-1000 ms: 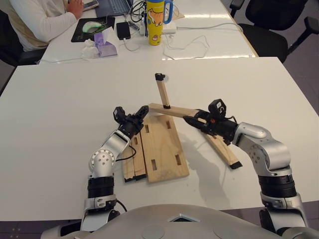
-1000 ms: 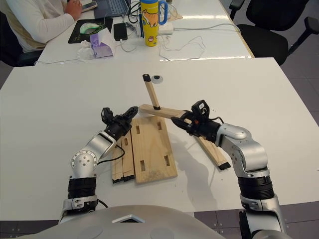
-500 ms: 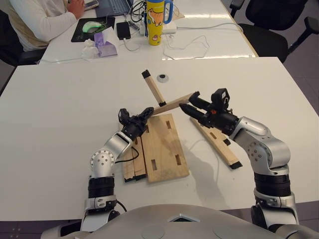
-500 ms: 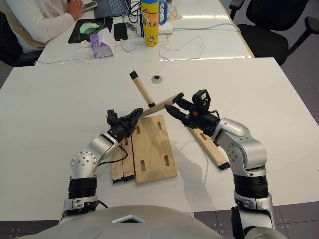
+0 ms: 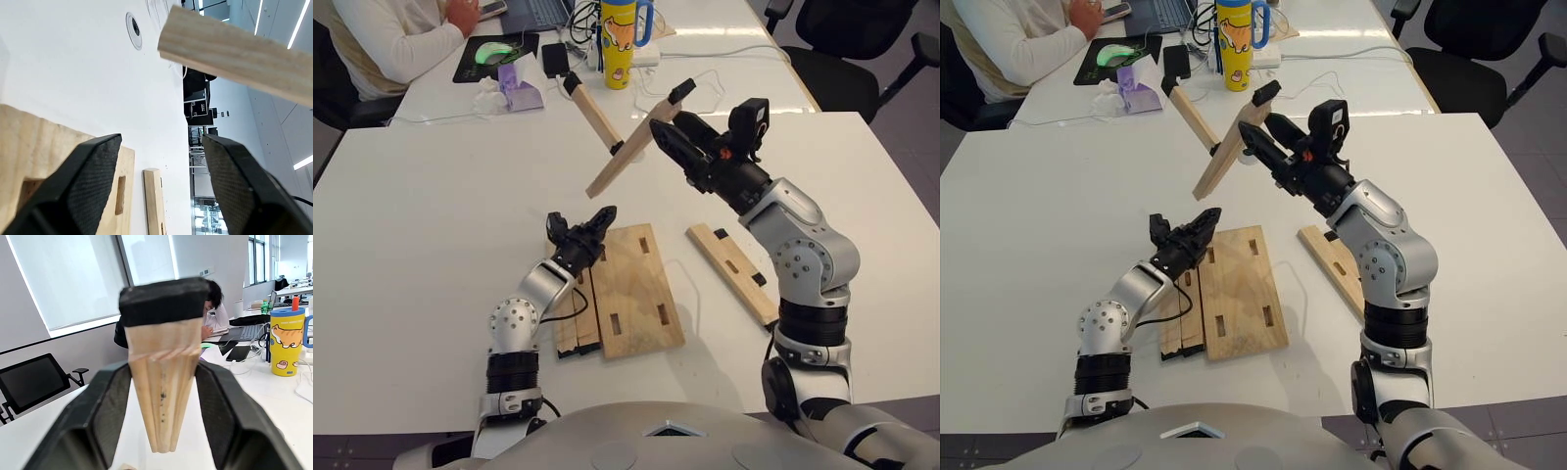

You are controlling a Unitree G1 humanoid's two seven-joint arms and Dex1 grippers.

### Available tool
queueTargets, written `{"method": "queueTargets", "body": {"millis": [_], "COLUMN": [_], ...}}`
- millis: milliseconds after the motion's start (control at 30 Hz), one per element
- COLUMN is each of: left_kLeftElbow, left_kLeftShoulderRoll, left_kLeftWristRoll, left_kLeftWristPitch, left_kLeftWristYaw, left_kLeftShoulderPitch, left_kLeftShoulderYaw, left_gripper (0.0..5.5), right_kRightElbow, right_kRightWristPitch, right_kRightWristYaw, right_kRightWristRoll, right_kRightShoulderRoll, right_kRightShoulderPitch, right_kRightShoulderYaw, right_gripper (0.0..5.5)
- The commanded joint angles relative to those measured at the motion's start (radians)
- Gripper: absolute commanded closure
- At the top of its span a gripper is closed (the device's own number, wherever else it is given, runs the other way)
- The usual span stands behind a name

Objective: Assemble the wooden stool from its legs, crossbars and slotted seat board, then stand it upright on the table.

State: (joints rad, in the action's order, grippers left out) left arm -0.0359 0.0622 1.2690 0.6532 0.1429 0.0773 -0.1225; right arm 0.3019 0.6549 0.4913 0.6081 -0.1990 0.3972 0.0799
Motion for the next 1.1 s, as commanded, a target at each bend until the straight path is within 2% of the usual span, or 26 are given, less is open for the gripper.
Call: {"method": "queueTargets", "body": {"millis": [33,267,700,833,1100], "left_kLeftElbow": [0.020,0.016,-0.005,0.041,-0.071], "left_kLeftShoulderRoll": [0.115,0.124,0.154,0.167,0.182], "left_kLeftWristRoll": [0.006,0.084,0.185,0.191,0.253], "left_kLeftWristPitch": [-0.079,-0.125,-0.250,-0.266,-0.283], "left_kLeftWristYaw": [0.004,-0.011,-0.102,-0.088,-0.010], "left_kLeftShoulderPitch": [0.069,0.111,0.146,0.162,0.102], "left_kLeftShoulderYaw": [-0.041,-0.070,-0.096,-0.079,-0.064], "left_gripper": [2.26,1.35,1.34,1.34,1.34], "right_kRightElbow": [0.018,0.024,0.017,0.022,-0.048], "right_kRightWristPitch": [0.004,0.005,-0.004,-0.011,-0.143], "right_kRightWristYaw": [0.013,0.016,0.020,0.013,-0.097], "right_kRightWristRoll": [0.030,0.044,0.040,0.038,-0.054], "right_kRightShoulderRoll": [-0.009,-0.022,-0.029,-0.021,0.024], "right_kRightShoulderPitch": [-0.005,-0.021,-0.045,-0.042,0.030], "right_kRightShoulderYaw": [-0.002,-0.012,-0.016,-0.018,0.022], "right_gripper": [3.44,3.44,3.44,3.44,3.44]}}
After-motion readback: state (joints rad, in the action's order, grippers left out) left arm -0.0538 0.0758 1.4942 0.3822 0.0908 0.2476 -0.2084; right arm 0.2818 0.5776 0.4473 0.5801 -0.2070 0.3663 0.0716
